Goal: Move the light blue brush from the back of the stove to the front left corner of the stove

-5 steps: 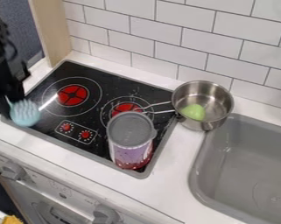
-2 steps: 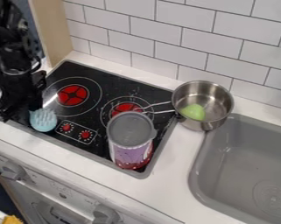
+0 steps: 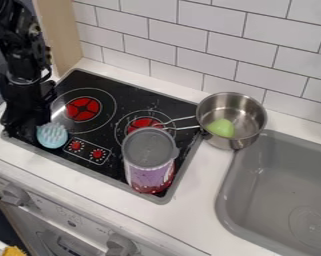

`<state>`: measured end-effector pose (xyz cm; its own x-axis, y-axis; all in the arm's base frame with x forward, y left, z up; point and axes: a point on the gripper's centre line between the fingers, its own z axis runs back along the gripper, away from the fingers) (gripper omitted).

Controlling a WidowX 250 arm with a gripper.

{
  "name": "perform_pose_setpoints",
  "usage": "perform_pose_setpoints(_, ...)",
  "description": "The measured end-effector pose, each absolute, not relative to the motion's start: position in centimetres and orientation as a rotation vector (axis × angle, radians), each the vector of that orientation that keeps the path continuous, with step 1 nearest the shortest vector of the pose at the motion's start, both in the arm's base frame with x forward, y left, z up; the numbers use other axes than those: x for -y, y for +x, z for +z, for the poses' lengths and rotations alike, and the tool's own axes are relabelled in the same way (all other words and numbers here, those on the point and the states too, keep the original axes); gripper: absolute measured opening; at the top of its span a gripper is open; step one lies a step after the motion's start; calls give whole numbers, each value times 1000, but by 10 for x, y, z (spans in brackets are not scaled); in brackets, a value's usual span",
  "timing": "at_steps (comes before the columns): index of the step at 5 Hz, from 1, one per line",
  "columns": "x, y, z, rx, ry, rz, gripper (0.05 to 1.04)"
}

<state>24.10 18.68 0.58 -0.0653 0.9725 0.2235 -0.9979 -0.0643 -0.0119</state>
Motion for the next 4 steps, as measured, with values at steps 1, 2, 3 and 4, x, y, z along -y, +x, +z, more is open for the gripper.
perform_pose_setpoints(1,-183,241,4,160,155,1632,701)
perform_pose_setpoints(2,-181,238,5,130,132,1636,964)
perform_pose_setpoints(3,-179,237,8,118,140,1647,1005)
perform_pose_setpoints(4,-178,247,43,212,130,1680,1000)
